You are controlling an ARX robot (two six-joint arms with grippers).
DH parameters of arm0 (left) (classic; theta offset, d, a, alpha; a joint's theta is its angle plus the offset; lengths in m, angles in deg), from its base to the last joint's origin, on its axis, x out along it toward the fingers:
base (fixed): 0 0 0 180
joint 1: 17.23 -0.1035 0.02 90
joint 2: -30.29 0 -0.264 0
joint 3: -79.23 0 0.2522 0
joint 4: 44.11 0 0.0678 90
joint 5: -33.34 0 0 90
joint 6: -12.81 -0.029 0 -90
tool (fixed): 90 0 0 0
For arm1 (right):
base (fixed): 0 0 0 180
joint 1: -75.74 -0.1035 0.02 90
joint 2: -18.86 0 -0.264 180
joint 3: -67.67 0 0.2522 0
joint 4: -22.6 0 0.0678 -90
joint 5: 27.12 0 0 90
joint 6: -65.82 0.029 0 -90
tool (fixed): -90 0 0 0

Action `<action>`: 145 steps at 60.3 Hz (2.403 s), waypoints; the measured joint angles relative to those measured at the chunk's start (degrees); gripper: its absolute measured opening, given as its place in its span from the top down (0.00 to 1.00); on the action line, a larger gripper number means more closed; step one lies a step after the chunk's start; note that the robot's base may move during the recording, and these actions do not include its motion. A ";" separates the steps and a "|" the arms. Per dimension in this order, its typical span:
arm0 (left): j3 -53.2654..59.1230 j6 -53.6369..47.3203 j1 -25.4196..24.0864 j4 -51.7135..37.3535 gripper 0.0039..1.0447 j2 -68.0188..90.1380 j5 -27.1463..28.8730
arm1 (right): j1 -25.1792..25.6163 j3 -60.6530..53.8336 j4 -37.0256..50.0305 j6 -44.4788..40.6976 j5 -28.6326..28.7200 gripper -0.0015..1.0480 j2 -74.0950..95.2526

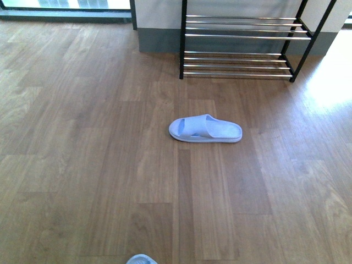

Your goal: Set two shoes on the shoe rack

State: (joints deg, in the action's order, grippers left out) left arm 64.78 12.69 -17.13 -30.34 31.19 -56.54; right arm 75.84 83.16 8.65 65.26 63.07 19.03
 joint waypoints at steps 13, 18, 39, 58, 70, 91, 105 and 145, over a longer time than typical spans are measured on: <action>-0.02 0.00 0.00 0.02 0.09 0.00 -0.15 | 0.00 0.00 0.02 0.11 -0.37 0.09 0.00; -0.02 0.00 0.00 0.02 0.09 0.00 -0.15 | -0.02 0.00 0.02 0.11 -0.35 0.09 0.00; -5.75 33.94 7.52 -2.89 0.09 31.69 9.84 | -0.02 0.00 0.02 0.13 -0.20 0.09 0.00; -21.90 64.78 10.71 -28.17 0.09 106.31 -2.08 | 0.00 0.00 0.02 0.13 -0.22 0.09 -0.02; -41.90 63.12 12.66 -21.73 0.09 139.27 -7.45 | 0.00 0.00 0.02 0.13 -0.20 0.09 0.00; -58.62 52.98 20.70 -12.13 0.09 153.76 -11.87 | 0.00 0.00 0.02 0.13 -0.20 0.09 0.00; -67.91 46.82 22.16 -7.37 0.09 159.53 -9.51 | 0.00 0.00 0.02 0.13 -0.20 0.09 0.00; -69.11 32.57 20.09 -17.27 0.51 163.21 7.67 | 0.00 0.00 0.02 0.13 -0.20 0.09 0.00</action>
State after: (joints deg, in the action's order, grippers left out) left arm -4.34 45.26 2.96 -47.60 194.40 -48.86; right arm 75.84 83.16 8.68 65.39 62.87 19.03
